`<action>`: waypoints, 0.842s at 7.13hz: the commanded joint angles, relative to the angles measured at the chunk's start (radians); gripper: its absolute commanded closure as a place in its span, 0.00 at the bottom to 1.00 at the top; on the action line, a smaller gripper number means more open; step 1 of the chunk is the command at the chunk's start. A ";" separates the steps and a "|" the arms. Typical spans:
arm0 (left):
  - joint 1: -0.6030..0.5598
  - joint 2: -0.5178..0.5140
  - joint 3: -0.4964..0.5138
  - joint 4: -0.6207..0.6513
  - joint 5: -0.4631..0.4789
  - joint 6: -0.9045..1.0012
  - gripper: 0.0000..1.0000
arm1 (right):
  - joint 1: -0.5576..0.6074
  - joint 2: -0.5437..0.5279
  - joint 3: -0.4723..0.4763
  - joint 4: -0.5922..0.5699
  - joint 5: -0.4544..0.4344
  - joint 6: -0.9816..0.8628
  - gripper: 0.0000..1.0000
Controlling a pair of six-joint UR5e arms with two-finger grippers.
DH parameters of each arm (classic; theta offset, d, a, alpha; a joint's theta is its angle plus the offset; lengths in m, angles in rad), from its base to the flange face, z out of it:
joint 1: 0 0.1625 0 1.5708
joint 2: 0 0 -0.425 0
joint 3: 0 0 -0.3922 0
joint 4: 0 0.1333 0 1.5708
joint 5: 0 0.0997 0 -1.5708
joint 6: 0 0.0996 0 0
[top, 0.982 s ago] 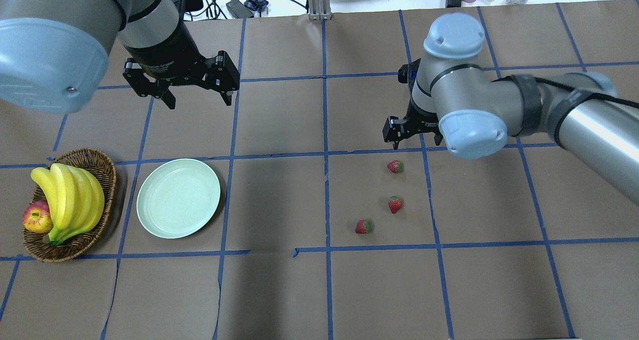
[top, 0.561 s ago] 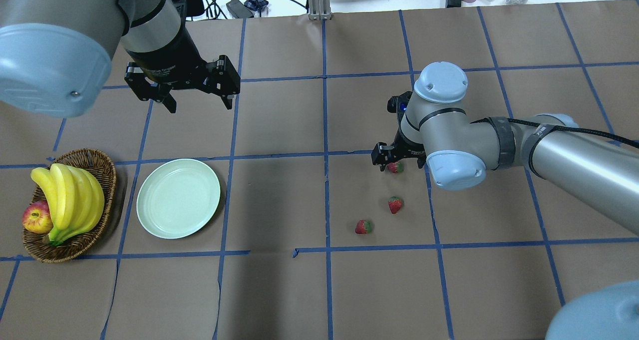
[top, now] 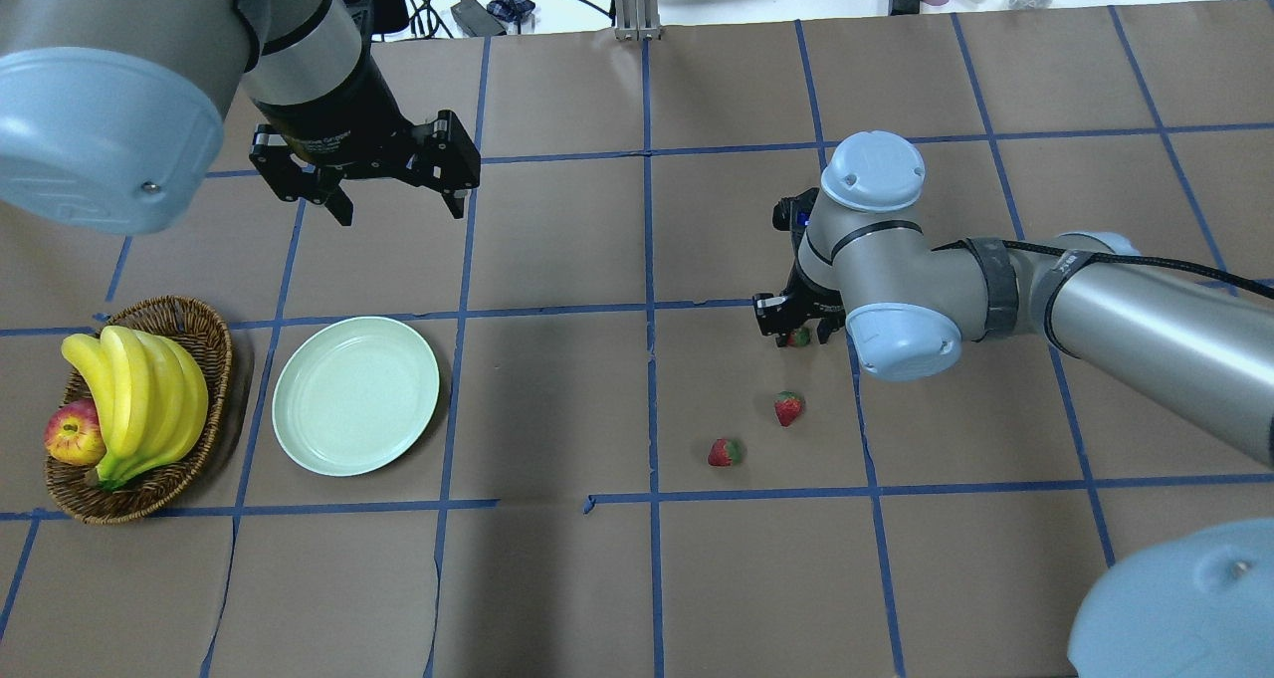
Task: Collect all strawberries into plate
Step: 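Lower the right gripper and grasp the red strawberry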
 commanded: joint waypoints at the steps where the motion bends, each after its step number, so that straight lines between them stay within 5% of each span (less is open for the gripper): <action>1: 0.001 0.000 0.000 0.000 0.000 0.000 0.00 | 0.001 0.003 -0.003 -0.009 0.002 0.002 0.95; 4: 0.000 0.000 0.000 0.000 0.000 0.000 0.00 | 0.072 -0.006 -0.094 -0.017 0.012 0.021 1.00; 6: 0.000 0.005 0.002 0.000 0.001 0.000 0.00 | 0.170 0.008 -0.124 -0.017 0.015 0.246 1.00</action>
